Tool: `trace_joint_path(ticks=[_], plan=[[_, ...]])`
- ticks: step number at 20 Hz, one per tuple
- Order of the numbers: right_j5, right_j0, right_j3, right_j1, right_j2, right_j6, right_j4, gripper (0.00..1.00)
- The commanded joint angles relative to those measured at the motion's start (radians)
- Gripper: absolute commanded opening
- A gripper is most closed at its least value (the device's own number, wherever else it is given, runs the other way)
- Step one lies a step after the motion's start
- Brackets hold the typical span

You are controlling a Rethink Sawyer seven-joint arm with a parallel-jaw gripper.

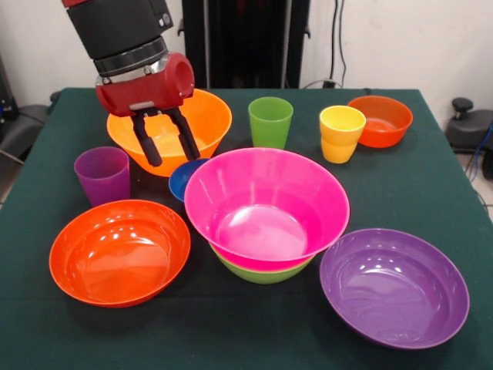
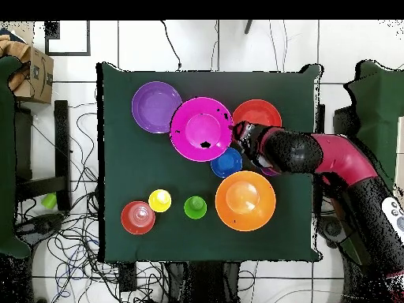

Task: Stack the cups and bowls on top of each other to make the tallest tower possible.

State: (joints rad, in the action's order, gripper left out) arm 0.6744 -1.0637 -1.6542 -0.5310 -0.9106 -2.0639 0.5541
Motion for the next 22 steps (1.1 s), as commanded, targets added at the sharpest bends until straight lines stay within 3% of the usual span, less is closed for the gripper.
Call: trace_joint_path(ticks=[1,9,22], plan=[[0.137,0.087,0.118,0.035,0.080,0.235,0.079,1.00],[0.036,0.186,0.083,0.012,0.149,0.044,0.084,1.00],[0.002,0.194,0.100,0.044,0.176,0.082,0.072,1.00]])
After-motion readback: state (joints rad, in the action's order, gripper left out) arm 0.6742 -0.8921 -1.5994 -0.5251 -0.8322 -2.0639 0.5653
